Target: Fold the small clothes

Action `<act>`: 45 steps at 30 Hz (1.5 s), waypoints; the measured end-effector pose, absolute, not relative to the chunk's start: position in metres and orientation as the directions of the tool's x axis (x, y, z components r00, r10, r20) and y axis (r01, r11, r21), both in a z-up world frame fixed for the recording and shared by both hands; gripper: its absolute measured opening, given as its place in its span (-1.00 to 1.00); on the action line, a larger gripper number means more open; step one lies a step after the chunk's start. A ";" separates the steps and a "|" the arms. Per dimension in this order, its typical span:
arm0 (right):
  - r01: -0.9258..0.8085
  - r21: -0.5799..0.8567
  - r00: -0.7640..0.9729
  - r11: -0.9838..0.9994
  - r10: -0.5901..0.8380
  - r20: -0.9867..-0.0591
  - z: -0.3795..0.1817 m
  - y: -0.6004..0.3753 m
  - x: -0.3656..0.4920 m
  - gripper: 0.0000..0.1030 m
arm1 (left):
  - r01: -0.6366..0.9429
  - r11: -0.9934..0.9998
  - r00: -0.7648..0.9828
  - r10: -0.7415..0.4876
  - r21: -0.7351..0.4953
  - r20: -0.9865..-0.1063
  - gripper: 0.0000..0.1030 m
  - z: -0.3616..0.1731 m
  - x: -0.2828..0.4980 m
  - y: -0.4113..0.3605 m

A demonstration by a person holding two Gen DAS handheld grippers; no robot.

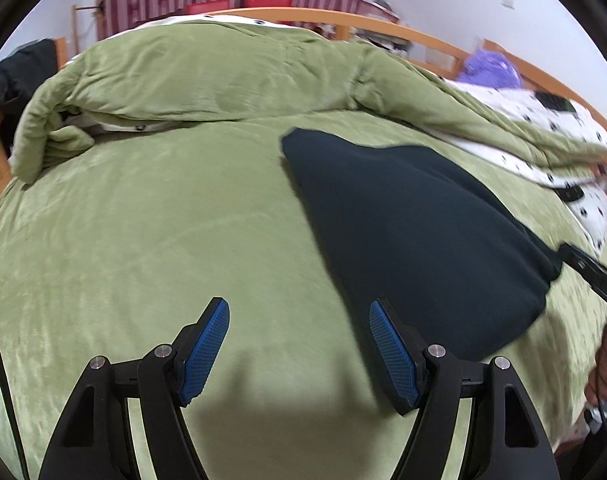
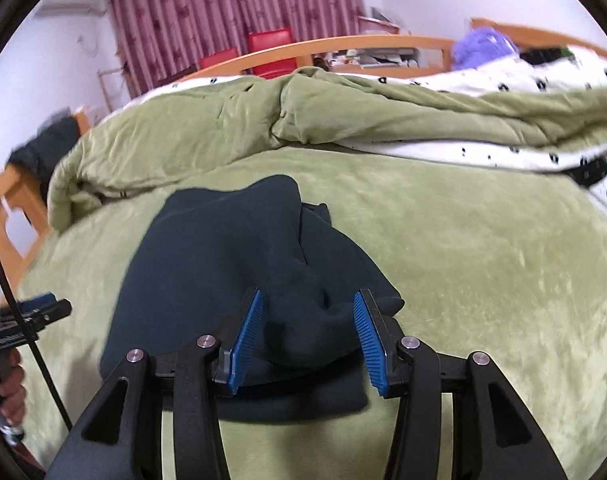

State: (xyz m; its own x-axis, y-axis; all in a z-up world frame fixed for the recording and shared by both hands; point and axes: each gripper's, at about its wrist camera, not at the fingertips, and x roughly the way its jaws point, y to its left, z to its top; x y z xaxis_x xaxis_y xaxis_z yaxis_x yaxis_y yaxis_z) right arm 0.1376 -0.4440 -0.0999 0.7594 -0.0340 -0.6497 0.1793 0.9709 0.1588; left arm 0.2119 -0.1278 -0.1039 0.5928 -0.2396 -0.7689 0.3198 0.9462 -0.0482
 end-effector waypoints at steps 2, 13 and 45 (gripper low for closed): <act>0.179 0.134 0.749 0.975 -0.047 -0.661 -0.105 -0.442 0.139 -0.09 | 0.356 0.934 0.579 -0.252 -0.038 -0.775 0.38 -0.108 0.204 -0.137; 0.179 0.175 0.724 0.968 -0.010 -0.689 -0.122 -0.452 0.143 0.10 | 0.504 0.863 0.479 -0.306 -0.028 -0.823 0.38 -0.145 0.165 -0.183; 0.167 0.263 0.734 0.950 0.058 -0.677 -0.119 -0.464 0.128 -0.91 | 0.551 0.832 0.465 -0.364 -0.059 -0.807 -0.33 -0.140 0.149 -0.151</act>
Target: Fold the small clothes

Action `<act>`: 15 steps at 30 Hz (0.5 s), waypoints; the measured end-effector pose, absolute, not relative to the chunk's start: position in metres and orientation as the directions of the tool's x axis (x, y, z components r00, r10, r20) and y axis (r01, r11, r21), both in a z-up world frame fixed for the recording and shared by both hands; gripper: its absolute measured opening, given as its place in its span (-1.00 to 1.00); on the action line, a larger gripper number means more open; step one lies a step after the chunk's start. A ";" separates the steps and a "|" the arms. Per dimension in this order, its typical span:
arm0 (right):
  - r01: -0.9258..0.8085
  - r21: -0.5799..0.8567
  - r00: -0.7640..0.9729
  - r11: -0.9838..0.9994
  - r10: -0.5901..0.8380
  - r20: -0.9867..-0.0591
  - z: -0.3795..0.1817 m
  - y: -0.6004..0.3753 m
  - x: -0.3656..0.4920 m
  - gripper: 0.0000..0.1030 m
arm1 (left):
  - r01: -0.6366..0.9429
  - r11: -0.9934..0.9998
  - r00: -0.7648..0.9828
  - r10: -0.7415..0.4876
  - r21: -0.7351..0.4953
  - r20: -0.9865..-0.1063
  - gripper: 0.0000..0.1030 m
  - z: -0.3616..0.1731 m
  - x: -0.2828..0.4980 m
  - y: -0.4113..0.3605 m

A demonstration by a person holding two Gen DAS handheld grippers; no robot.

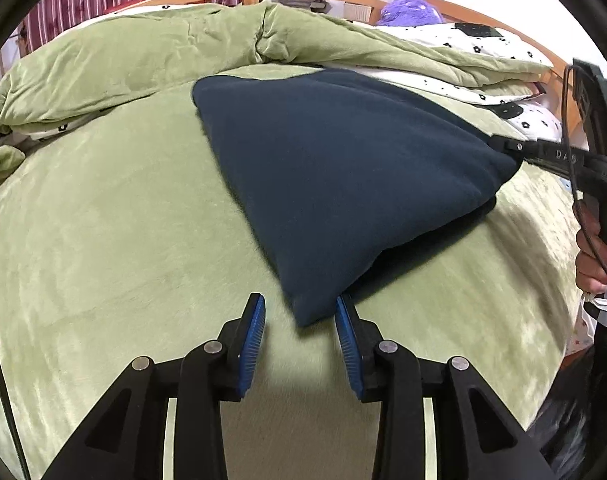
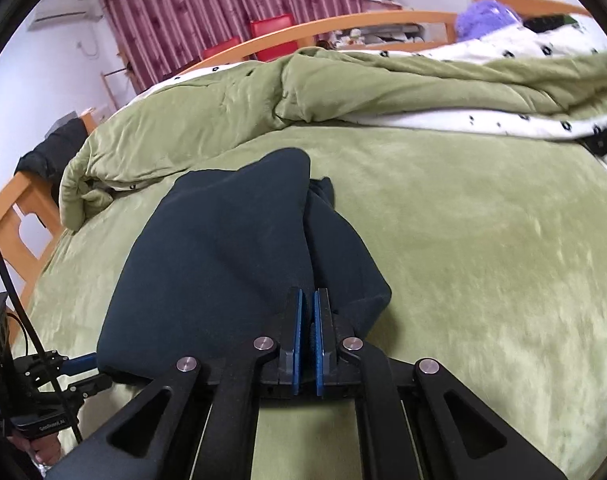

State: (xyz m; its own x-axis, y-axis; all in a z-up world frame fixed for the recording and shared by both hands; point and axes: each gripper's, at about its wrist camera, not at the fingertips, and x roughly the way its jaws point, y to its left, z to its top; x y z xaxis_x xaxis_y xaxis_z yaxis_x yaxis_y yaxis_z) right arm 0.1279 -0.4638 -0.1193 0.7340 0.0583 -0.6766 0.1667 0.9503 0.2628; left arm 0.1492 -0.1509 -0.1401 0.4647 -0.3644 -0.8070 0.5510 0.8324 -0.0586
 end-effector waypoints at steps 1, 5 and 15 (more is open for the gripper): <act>0.169 0.247 0.732 0.954 0.046 -0.679 -0.119 -0.462 0.123 -0.91 | 0.550 0.833 0.470 -0.368 -0.060 -0.802 -0.33 -0.138 0.147 -0.148; 0.182 0.180 0.700 0.967 0.001 -0.714 -0.124 -0.456 0.118 -0.91 | 0.541 0.839 0.492 -0.371 -0.057 -0.787 -0.33 -0.132 0.142 -0.136; 0.249 -0.025 0.624 0.968 -0.180 -0.760 -0.121 -0.435 0.129 -0.83 | 0.468 0.876 0.512 -0.373 -0.113 -0.774 -0.33 -0.127 0.163 -0.127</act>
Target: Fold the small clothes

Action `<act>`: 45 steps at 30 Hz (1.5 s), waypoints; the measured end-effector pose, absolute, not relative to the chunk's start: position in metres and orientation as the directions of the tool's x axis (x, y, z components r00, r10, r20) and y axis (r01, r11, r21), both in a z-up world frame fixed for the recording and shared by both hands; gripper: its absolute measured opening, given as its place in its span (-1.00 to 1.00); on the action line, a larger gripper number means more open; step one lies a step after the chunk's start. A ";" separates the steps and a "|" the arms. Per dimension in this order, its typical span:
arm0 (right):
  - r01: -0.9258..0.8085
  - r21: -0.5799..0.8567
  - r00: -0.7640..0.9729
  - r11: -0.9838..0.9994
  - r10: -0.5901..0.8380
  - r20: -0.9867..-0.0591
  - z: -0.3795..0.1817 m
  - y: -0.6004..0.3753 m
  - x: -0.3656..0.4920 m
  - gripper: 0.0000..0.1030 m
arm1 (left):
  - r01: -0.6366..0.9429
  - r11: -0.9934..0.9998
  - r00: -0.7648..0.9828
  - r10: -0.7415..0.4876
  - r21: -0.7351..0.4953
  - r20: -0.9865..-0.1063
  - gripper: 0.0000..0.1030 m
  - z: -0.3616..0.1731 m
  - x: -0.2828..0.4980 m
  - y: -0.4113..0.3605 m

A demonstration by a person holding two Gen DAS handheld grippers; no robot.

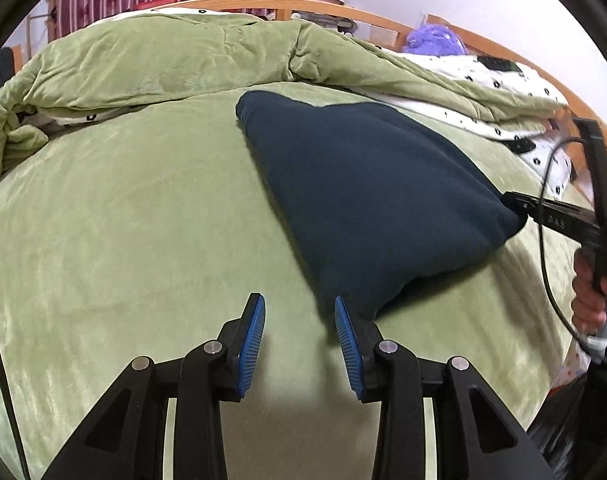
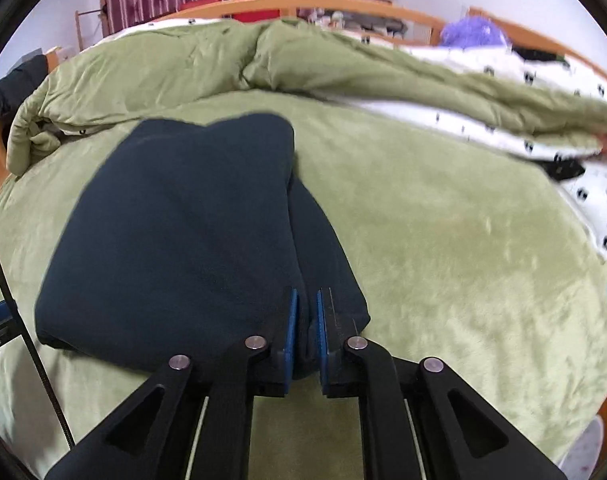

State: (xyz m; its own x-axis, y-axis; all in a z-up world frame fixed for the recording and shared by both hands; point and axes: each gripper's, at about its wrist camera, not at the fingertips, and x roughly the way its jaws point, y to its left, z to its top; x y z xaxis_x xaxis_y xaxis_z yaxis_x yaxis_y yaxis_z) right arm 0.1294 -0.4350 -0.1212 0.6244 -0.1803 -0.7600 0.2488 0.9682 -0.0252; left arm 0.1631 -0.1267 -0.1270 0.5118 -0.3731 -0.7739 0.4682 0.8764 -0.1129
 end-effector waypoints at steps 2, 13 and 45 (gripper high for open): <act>0.235 -0.005 0.649 0.972 -0.161 -0.744 -0.114 -0.433 0.129 -0.76 | 0.460 0.880 0.512 -0.375 -0.123 -0.773 -0.25 -0.127 0.169 -0.131; 0.241 0.034 0.636 0.970 -0.131 -0.760 -0.136 -0.449 0.148 -0.59 | 0.423 0.883 0.502 -0.415 -0.203 -0.758 -0.01 -0.128 0.204 -0.168; 0.304 0.316 0.616 0.899 0.068 -0.785 -0.163 -0.482 0.185 0.38 | 0.345 0.914 0.508 -0.375 -0.215 -0.776 0.10 -0.140 0.231 -0.148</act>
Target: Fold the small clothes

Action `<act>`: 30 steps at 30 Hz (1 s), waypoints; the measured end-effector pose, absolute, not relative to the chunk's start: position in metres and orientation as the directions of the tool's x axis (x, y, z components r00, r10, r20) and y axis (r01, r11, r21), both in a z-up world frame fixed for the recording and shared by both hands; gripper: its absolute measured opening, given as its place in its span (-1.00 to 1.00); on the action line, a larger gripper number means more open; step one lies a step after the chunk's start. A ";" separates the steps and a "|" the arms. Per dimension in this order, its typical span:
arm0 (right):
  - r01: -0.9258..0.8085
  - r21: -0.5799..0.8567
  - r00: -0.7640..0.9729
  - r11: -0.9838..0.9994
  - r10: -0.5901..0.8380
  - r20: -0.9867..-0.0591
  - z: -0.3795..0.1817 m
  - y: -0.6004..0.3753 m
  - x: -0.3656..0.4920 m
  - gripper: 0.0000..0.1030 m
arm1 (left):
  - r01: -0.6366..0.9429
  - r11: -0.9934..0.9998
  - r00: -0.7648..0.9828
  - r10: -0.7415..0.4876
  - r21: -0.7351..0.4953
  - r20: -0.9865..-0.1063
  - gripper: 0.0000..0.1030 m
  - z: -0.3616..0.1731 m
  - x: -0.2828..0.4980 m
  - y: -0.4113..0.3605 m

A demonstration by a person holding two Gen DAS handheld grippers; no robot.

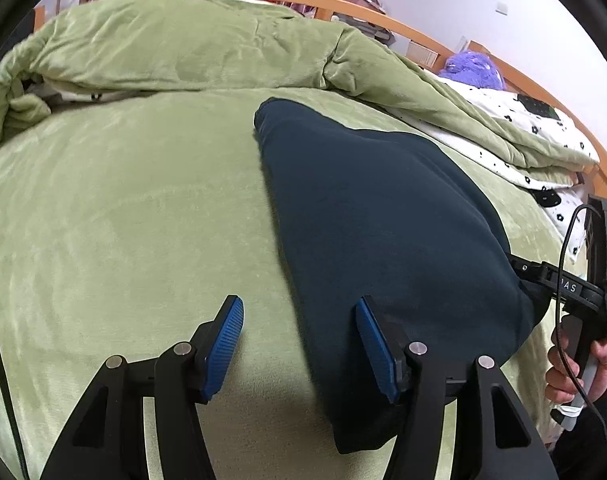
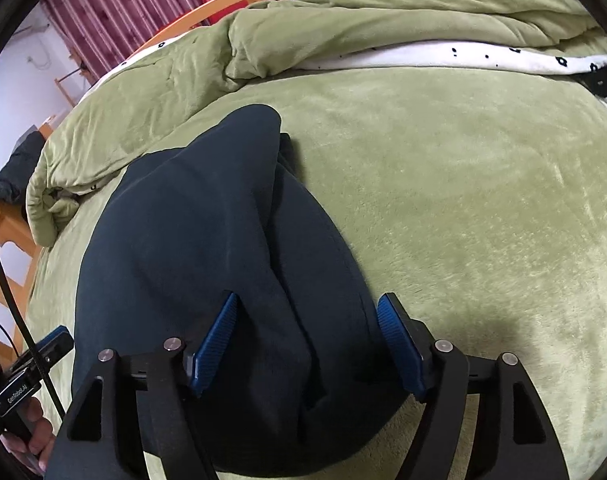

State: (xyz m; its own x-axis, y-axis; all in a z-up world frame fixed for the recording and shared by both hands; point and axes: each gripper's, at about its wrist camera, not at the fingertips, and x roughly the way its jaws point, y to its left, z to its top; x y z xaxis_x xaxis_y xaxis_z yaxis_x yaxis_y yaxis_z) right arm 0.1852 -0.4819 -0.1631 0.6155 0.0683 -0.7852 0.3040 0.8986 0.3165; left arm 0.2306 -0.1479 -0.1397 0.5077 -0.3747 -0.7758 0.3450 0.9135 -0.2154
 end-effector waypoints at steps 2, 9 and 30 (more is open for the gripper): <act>0.309 0.307 0.614 0.900 0.057 -0.788 -0.160 -0.479 0.187 0.38 | 0.341 0.909 0.490 -0.388 -0.239 -0.781 0.10 -0.143 0.235 -0.149; 0.255 0.224 0.614 0.940 0.021 -0.789 -0.155 -0.466 0.186 0.38 | 0.342 0.903 0.473 -0.405 -0.260 -0.782 0.10 -0.152 0.250 -0.161; 0.199 0.246 0.582 0.949 0.088 -0.808 -0.168 -0.477 0.184 0.38 | 0.358 0.863 0.377 -0.483 -0.357 -0.790 0.11 -0.175 0.248 -0.170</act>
